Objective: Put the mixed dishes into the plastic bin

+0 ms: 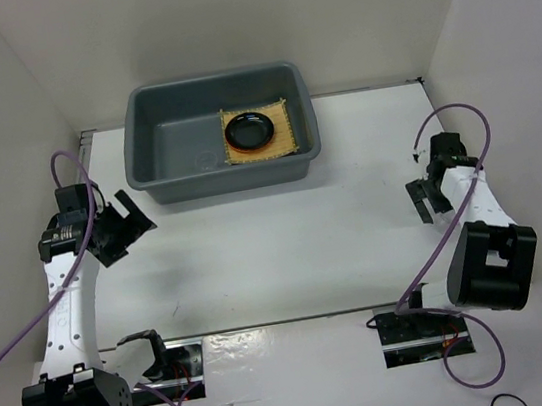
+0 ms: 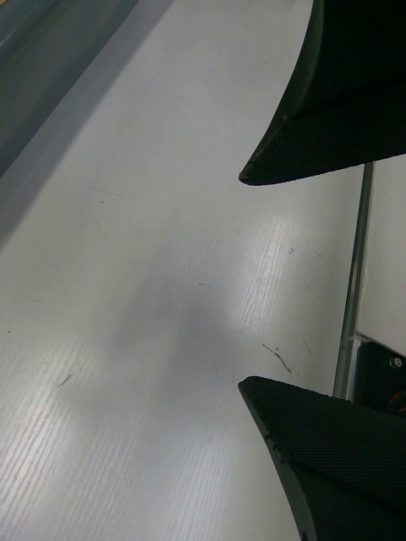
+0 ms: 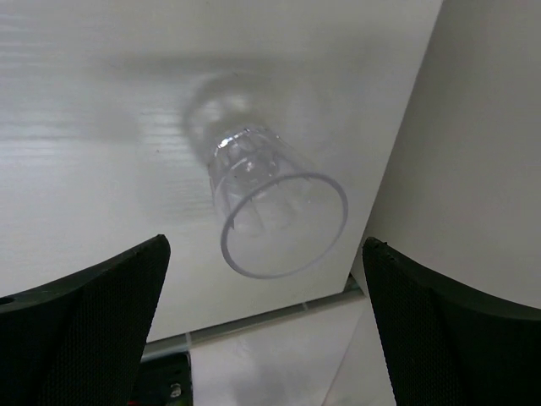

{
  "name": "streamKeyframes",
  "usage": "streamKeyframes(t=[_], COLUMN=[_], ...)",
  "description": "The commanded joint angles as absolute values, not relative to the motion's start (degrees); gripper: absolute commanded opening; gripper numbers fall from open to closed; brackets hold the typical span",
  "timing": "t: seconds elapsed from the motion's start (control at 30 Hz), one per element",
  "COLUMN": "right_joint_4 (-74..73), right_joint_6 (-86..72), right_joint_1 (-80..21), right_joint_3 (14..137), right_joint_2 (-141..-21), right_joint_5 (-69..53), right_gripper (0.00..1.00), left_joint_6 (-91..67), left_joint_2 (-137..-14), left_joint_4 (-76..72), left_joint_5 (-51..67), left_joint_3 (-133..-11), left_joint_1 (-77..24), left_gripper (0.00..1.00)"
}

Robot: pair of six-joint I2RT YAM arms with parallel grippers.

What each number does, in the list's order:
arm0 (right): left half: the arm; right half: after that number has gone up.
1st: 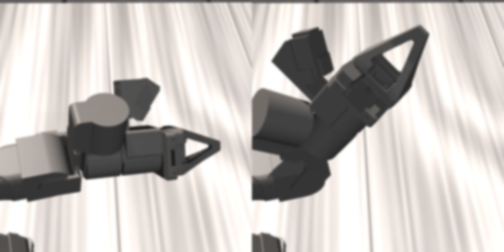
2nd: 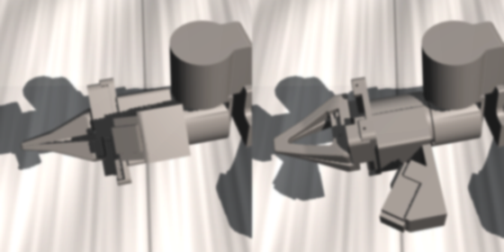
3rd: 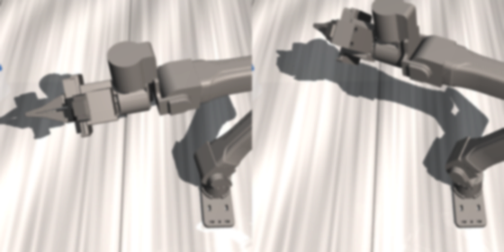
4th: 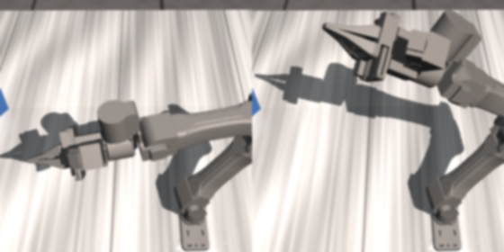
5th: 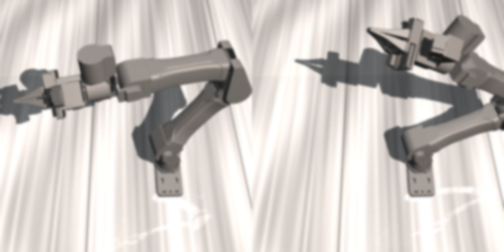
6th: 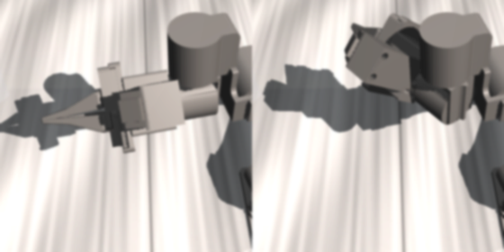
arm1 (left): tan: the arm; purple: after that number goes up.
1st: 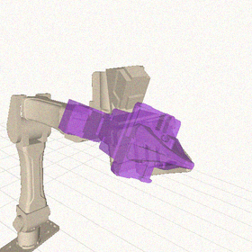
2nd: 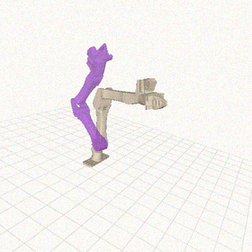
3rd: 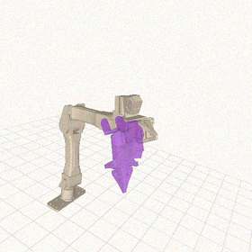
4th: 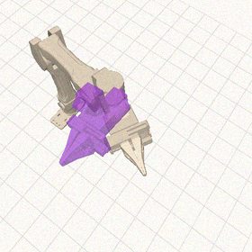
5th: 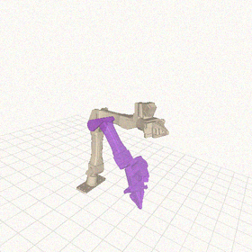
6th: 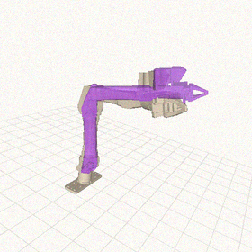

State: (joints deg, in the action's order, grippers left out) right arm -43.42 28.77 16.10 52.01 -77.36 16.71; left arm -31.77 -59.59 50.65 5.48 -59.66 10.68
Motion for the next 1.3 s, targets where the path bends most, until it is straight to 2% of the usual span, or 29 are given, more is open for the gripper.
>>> streamKeyframes(t=[0.0, 0.2, 0.5, 0.6, 0.63, 0.7, 0.83, 0.97, 1.1, 1.2, 1.23, 1.27], right_joint_4=[-38.58, -37.00, -36.47, -36.47, -37.43, -39.63, -45.17, -45.70, -45.09, -46.31, -47.01, -48.85], right_joint_6=[30.94, 30.32, 27.43, 26.89, 26.11, 25.49, 24.96, 25.58, 24.97, 25.66, 25.66, 25.66], right_joint_1=[16.17, 14.95, 14.41, 14.41, 14.41, 14.41, 8.90, -3.58, -17.71, -24.14, -25.21, -26.18], right_joint_3=[52.29, 50.46, 50.97, 51.68, 53.51, 57.36, 68.62, 84.93, 99.20, 112.46, 116.24, 125.07], right_joint_2=[-77.52, -78.13, -85.25, -87.62, -87.63, -86.41, -80.17, -77.78, -83.74, -94.36, -101.27, -105.17], right_joint_5=[11.08, 10.55, 7.47, 6.94, 6.94, 5.28, 0.71, -1.23, -3.16, -6.31, -7.46, -8.95], right_gripper=[0.99, 0.95, 0.64, 0.36, 0.12, 0.00, 0.00, 0.00, 0.00, 0.00, 0.00, 0.00], left_joint_6=[-32.17, -32.70, -33.22, -33.22, -33.22, -33.22, -33.83, -35.24, -35.86, -35.24, -34.72, -34.72], left_joint_2=[-58.62, -57.30, -56.16, -56.16, -56.16, -55.63, -54.93, -54.40, -54.40, -54.40, -53.88, -53.01], left_joint_4=[51.06, 51.06, 51.06, 51.06, 51.06, 51.06, 50.54, 46.33, 45.00, 46.14, 46.14, 46.66], left_joint_5=[6.15, 6.15, 6.15, 6.15, 6.15, 6.15, 6.76, 10.98, 11.69, 9.93, 9.93, 9.32], left_joint_3=[-59.51, -58.97, -58.97, -58.97, -58.97, -58.97, -58.45, -57.92, -59.32, -59.33, -58.72, -58.71], left_joint_1=[10.46, 10.46, 10.46, 10.46, 10.46, 10.46, 10.46, 10.46, 10.46, 9.94, 9.93, 9.93], left_gripper=[1.00, 1.00, 1.00, 1.00, 1.00, 1.00, 1.00, 1.00, 1.00, 1.00, 1.00, 1.00])
